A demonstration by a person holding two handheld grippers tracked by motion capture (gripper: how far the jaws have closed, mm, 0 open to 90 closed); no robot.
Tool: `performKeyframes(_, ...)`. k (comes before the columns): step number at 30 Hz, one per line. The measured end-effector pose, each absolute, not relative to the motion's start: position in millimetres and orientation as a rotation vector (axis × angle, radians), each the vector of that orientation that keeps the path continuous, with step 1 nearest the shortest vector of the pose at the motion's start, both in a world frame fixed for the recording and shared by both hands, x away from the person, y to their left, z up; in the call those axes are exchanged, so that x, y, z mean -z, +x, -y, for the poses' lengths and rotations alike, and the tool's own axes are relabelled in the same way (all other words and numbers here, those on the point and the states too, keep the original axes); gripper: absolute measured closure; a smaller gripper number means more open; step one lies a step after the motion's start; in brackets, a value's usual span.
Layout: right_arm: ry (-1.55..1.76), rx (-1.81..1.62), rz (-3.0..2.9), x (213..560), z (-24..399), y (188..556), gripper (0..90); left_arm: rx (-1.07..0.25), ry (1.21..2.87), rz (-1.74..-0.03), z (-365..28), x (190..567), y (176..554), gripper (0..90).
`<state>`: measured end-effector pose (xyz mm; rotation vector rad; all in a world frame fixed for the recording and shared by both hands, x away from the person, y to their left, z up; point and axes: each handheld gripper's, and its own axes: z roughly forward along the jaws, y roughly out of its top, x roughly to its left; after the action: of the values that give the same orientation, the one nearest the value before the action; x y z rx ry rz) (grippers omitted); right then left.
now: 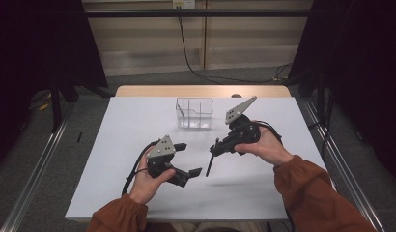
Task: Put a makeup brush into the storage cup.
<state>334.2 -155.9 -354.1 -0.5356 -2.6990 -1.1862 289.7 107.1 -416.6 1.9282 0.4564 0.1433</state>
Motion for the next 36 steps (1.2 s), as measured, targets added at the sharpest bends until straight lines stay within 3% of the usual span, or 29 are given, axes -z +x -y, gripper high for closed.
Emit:
performKeyframes(23,-0.514,0.926,2.807,350.4,132.3,336.9,83.8,-0.108,1.973,-0.443,-88.7,421.6,295.4,4.3)
performKeyframes(28,-0.518,0.966,2.797,348.1,132.1,337.2,83.8,-0.110,1.982,-0.461,-85.4,422.3,296.4,13.4)
performKeyframes(32,-0.515,0.983,2.790,347.3,131.7,337.1,83.8,-0.080,2.008,-0.453,-81.0,421.7,296.8,28.8)
performKeyframes(34,-0.515,0.990,2.789,347.4,131.3,337.3,83.8,-0.081,2.010,-0.450,-78.4,421.7,297.5,41.1)
performKeyframes(36,-0.519,0.995,2.786,347.6,131.0,337.4,83.8,-0.058,1.999,-0.448,-75.8,422.8,299.2,46.5)
